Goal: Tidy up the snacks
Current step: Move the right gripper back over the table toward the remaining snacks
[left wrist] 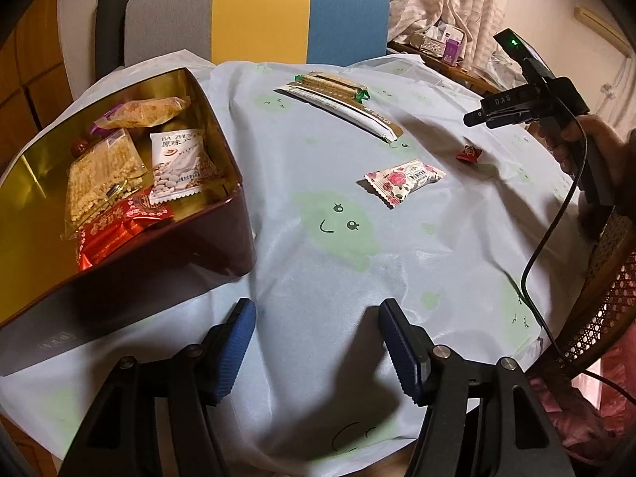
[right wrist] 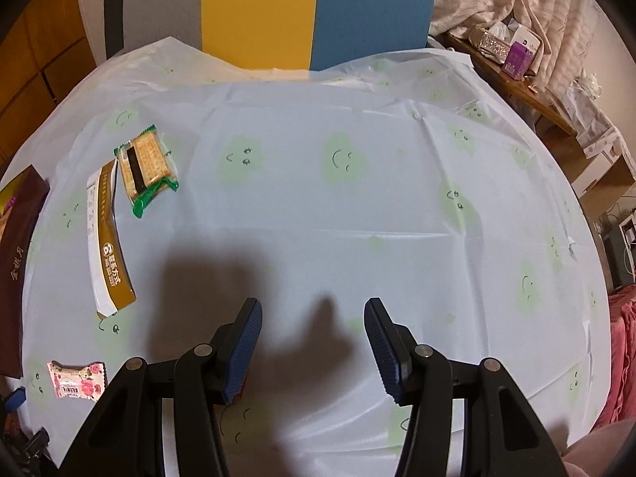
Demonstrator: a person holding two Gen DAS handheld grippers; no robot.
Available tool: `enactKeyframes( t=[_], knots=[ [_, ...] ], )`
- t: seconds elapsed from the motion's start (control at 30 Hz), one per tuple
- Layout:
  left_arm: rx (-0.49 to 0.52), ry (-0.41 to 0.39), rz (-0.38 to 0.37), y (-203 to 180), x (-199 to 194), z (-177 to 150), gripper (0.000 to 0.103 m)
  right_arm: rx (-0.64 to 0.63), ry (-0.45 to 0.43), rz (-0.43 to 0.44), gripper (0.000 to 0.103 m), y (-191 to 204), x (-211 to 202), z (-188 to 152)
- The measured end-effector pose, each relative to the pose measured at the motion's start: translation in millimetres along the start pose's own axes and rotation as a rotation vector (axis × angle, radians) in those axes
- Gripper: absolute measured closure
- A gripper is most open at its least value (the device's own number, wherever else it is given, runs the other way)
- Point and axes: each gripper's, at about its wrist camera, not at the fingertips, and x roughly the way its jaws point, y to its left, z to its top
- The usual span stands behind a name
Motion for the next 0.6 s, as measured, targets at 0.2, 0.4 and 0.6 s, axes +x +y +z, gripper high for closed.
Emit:
enactKeyframes(
  t=[0.2,0.4,0.6],
  knots=[
    [0.01,0.017,-0.012,-8,-1,7,0.038,-0.02,0.032,-0.012,0.048,4,4,-4],
    [0.033,-0.001,-0.06,-23,-9,25,0.038,-0.021,0.03,-0.006,0.048,5,2,-4],
    [0.076,-0.026,-0.065,-42,-18,54,0.038,-0.029,0.015,0.016,0.048,8,-2,-4]
  ],
)
